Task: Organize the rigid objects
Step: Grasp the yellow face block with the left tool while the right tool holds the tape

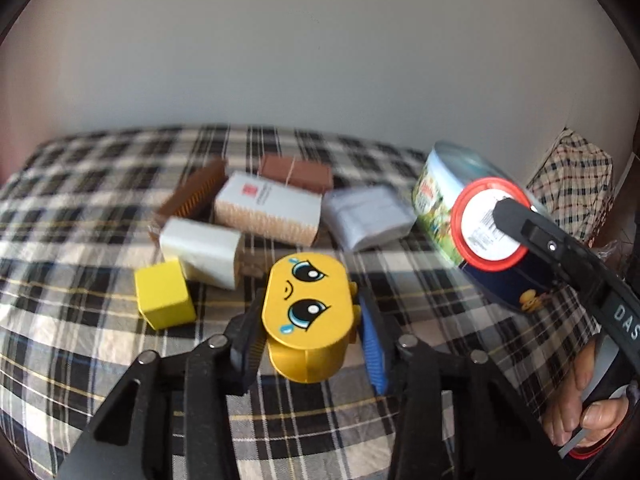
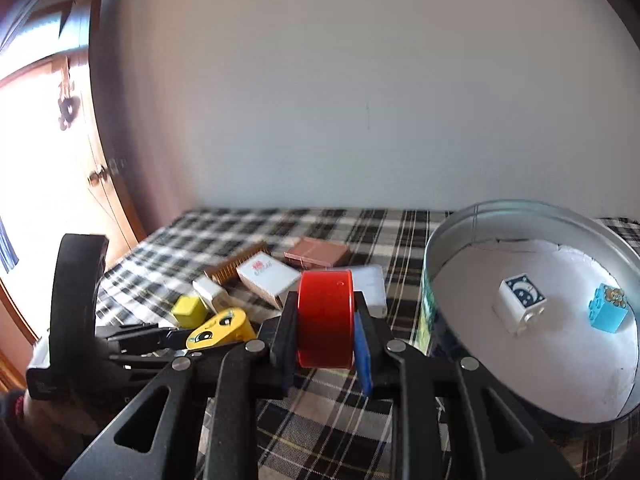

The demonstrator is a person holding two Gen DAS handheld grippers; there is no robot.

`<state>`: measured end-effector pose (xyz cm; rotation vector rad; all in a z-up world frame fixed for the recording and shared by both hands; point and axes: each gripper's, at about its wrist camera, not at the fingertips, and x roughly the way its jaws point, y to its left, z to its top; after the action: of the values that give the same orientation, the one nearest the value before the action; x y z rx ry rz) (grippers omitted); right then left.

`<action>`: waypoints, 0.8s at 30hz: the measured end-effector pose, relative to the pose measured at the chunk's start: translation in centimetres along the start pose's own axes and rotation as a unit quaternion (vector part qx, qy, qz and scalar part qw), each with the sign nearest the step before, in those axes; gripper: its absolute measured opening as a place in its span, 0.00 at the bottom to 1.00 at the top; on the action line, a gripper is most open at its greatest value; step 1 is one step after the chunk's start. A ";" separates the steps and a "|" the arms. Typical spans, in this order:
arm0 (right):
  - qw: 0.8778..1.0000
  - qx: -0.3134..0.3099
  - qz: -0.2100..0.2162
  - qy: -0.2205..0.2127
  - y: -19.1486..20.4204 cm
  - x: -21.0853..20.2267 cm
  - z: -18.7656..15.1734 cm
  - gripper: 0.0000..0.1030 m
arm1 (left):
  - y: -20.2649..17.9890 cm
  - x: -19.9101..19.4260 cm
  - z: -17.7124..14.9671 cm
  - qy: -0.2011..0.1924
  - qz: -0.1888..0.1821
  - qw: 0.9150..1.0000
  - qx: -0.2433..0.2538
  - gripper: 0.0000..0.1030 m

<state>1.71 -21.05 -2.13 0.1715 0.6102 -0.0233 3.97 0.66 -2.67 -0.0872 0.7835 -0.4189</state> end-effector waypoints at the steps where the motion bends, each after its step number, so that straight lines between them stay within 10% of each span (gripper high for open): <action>1: 1.000 0.000 0.000 -0.005 -0.1 -0.2 0.1 0.26 | -0.4 -0.1 0.0 -0.006 0.001 1.000 0.002 0.40; 24: 0.993 0.035 -0.055 -0.096 -7.1 -4.9 2.3 0.26 | -7.6 -1.3 3.7 -0.124 -0.015 0.992 0.026 0.40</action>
<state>-1.55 -28.61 1.42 0.2011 0.4273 -0.1671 3.18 -6.02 2.54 -0.1000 0.5268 -0.4478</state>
